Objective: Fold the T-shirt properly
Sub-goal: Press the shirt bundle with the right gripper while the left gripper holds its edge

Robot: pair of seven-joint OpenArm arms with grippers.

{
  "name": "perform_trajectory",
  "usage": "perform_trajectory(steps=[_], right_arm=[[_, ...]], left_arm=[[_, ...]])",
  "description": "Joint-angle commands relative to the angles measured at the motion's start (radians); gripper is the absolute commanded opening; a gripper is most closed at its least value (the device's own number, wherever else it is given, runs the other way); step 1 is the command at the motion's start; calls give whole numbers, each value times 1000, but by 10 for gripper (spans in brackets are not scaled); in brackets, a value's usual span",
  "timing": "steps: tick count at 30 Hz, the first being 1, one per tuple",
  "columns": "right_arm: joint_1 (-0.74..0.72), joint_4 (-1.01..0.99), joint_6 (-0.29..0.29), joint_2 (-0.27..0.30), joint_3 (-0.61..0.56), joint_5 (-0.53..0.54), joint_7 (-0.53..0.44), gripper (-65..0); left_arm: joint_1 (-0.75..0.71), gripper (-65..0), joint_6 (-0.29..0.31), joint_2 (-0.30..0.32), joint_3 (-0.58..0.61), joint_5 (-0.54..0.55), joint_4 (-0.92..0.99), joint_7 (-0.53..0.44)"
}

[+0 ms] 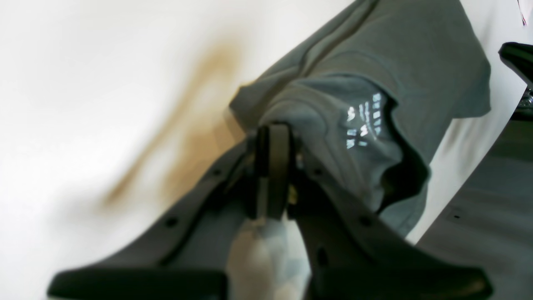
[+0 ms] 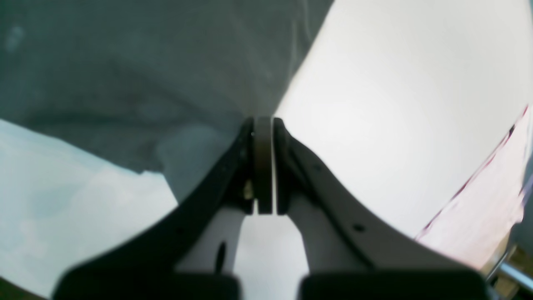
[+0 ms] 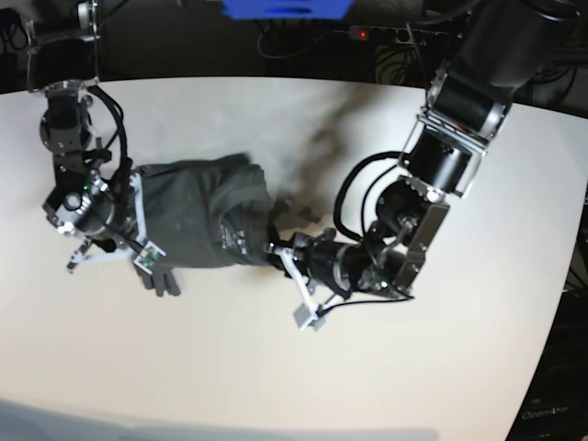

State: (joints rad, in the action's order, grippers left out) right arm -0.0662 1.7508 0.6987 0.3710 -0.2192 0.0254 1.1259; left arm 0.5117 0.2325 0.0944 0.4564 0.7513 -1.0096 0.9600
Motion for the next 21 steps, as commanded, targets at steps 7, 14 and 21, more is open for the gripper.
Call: perform_trajectory(steps=[7, 14, 21], right_arm=[[-11, -153, -1, 3, -19, -3, -117, -650], [-11, -254, -1, -17, -16, -2, -166, -650], [-10, -256, -1, -19, -18, -2, -171, -650]], left_arm=[[20, -626, 8, -2, -3, 14, -15, -11], [20, -626, 8, 9, -3, 12, -16, -3], [55, -627, 8, 72, -12, 24, -27, 37]])
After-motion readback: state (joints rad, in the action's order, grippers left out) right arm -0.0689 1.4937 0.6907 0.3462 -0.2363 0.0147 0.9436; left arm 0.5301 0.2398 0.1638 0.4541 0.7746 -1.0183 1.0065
